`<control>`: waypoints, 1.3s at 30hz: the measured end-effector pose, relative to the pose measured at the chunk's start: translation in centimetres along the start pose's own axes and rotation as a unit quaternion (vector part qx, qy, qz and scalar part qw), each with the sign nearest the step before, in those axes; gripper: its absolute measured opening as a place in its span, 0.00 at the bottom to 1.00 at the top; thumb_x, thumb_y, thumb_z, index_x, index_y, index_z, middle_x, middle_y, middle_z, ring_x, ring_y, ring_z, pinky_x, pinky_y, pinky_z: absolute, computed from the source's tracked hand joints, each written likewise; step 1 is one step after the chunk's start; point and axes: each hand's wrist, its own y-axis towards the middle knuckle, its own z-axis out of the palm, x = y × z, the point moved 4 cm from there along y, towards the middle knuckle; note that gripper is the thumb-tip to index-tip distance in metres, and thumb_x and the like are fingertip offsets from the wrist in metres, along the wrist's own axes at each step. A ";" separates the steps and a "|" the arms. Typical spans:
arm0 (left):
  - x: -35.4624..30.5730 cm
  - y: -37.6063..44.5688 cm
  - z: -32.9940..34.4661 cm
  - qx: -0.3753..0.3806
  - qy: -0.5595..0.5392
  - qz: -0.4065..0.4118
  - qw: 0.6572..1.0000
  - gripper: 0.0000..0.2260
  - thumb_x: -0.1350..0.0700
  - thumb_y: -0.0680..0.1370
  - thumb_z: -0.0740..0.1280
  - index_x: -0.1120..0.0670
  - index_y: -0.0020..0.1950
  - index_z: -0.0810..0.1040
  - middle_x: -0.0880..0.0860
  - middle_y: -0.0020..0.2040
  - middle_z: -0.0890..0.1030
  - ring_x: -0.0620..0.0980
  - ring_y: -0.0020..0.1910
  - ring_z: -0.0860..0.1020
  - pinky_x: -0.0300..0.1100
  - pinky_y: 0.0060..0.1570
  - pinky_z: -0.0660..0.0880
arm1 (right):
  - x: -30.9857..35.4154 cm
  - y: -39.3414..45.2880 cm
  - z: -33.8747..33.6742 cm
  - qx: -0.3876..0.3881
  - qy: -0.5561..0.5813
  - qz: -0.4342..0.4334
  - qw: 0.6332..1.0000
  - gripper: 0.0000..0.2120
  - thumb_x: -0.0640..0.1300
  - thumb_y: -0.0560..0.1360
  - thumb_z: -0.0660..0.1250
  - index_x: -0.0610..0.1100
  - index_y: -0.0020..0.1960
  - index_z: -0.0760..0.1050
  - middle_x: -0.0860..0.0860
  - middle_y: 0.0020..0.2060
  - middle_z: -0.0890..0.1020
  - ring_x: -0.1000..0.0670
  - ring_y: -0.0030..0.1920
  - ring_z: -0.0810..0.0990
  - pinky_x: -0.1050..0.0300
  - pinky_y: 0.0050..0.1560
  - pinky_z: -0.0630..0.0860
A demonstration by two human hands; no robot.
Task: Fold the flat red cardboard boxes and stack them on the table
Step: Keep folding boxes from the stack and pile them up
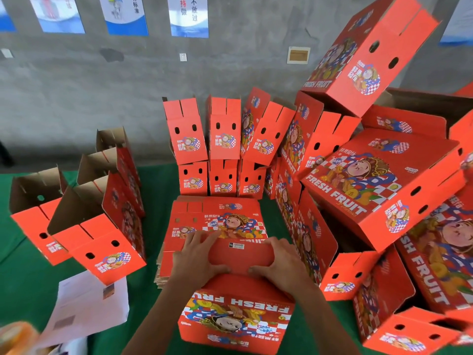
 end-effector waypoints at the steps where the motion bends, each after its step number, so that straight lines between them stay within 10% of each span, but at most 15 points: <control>1: 0.1 -0.1 -0.1 -0.008 -0.020 -0.001 1.000 0.40 0.20 0.71 0.58 0.34 0.80 0.58 0.42 0.75 0.63 0.47 0.79 0.56 0.62 0.67 0.70 | 0.0 -0.2 -0.2 0.003 0.043 0.004 0.999 0.36 0.76 0.68 0.69 0.58 0.68 0.67 0.58 0.60 0.71 0.54 0.63 0.70 0.51 0.63 0.72; 7: 0.8 -0.4 0.2 -0.010 0.007 -0.040 0.999 0.30 0.27 0.79 0.48 0.35 0.79 0.58 0.47 0.83 0.56 0.53 0.83 0.48 0.66 0.71 0.65 | -4.0 -0.9 0.1 -0.036 0.302 0.270 0.913 0.39 0.73 0.80 0.45 0.44 0.68 0.76 0.41 0.67 0.79 0.43 0.62 0.80 0.51 0.61 0.75; 12: 1.7 -0.5 -0.1 -0.005 -0.002 -0.071 0.997 0.32 0.26 0.78 0.50 0.38 0.79 0.59 0.49 0.83 0.56 0.60 0.82 0.49 0.68 0.72 0.65 | -7.4 -4.1 3.1 0.201 0.352 0.332 0.852 0.36 0.78 0.76 0.47 0.48 0.55 0.75 0.41 0.50 0.82 0.41 0.49 0.85 0.46 0.49 0.86; 20: 2.2 -2.2 -0.5 -0.009 -0.026 -0.071 0.997 0.31 0.26 0.78 0.51 0.36 0.78 0.59 0.46 0.82 0.57 0.58 0.81 0.53 0.67 0.73 0.65 | -7.6 -5.5 5.0 0.248 0.424 0.324 0.808 0.32 0.69 0.79 0.62 0.39 0.59 0.79 0.44 0.41 0.83 0.51 0.32 0.78 0.62 0.32 0.74; 27: 5.6 -4.8 -5.6 -0.146 -0.210 -0.070 0.964 0.30 0.22 0.76 0.52 0.43 0.57 0.77 0.48 0.64 0.78 0.56 0.69 0.71 0.59 0.71 0.67 | -0.9 -4.6 0.0 0.221 0.466 0.171 0.839 0.30 0.69 0.72 0.71 0.54 0.67 0.74 0.47 0.34 0.79 0.50 0.29 0.71 0.58 0.30 0.72; 32: 6.5 -6.9 -12.0 -0.246 -0.300 -0.015 0.921 0.25 0.31 0.82 0.53 0.49 0.39 0.73 0.48 0.39 0.78 0.51 0.44 0.77 0.57 0.50 0.74 | 8.8 -4.3 -8.0 0.137 0.385 0.001 0.913 0.30 0.65 0.67 0.76 0.66 0.68 0.73 0.46 0.42 0.87 0.45 0.32 0.82 0.52 0.36 0.82; 37: 8.4 -9.3 -17.1 -0.228 -0.456 0.014 0.860 0.20 0.37 0.85 0.57 0.45 0.58 0.85 0.41 0.57 0.85 0.36 0.58 0.81 0.27 0.55 0.73 | 18.7 -4.8 -12.9 0.074 0.238 -0.209 0.946 0.26 0.68 0.72 0.73 0.77 0.67 0.67 0.59 0.36 0.83 0.61 0.34 0.82 0.67 0.35 0.76; 39: 9.4 -10.1 -19.0 -0.253 -0.464 0.029 0.848 0.13 0.44 0.84 0.62 0.44 0.61 0.84 0.42 0.60 0.85 0.42 0.61 0.81 0.33 0.57 0.77 | 23.2 -4.3 -12.0 0.022 0.149 -0.293 0.944 0.26 0.67 0.75 0.71 0.76 0.70 0.65 0.65 0.37 0.74 0.67 0.34 0.75 0.64 0.42 0.74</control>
